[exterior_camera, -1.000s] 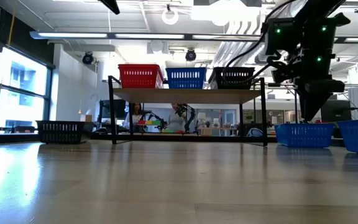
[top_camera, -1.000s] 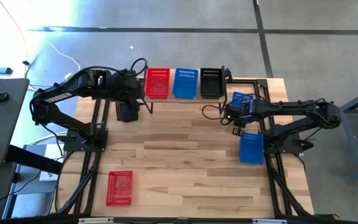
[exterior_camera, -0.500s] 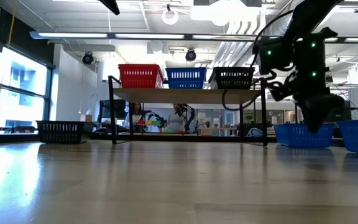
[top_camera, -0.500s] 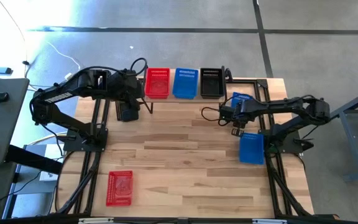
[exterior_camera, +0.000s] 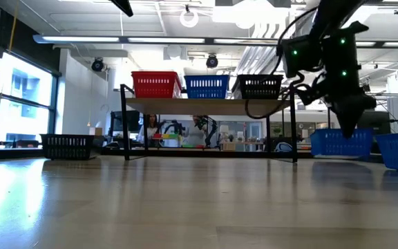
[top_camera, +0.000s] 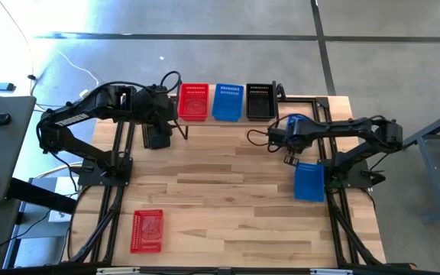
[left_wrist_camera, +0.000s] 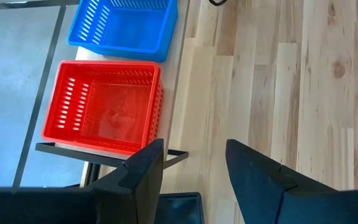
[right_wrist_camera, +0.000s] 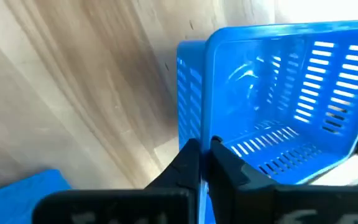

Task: Stack baskets on shelf by color
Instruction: Stack the top blue basket on top of the blue basket on the shelf

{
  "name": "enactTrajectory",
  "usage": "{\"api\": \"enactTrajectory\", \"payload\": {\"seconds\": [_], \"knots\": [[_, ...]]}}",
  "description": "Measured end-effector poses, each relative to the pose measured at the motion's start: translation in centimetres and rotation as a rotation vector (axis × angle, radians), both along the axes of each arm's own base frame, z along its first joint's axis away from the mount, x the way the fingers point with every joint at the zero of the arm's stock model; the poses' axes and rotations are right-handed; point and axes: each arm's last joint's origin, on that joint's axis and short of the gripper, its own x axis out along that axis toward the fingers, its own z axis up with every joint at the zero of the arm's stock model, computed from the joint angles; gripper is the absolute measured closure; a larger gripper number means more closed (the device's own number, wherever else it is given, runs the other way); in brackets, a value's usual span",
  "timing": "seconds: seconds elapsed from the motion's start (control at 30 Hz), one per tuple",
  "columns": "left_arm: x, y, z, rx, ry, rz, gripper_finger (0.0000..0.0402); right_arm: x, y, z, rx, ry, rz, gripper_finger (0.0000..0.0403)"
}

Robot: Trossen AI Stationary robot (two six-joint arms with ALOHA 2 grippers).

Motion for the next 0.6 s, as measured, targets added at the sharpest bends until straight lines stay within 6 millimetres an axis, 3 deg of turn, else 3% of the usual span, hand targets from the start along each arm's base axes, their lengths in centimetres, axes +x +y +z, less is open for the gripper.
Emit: {"api": "enactTrajectory", "payload": {"seconds": [0.27,0.6], "knots": [[0.0,0.0,0.0,0.0,0.001,0.0,0.0236,0.6,1.6,3.0,-0.019,0.005,-0.13,0.0401],[0.0,0.0,0.0,0.0,0.001,0.0,0.0236,1.1,3.6,8.4,-0.126,-0.03,-0.289,0.0402]]}}
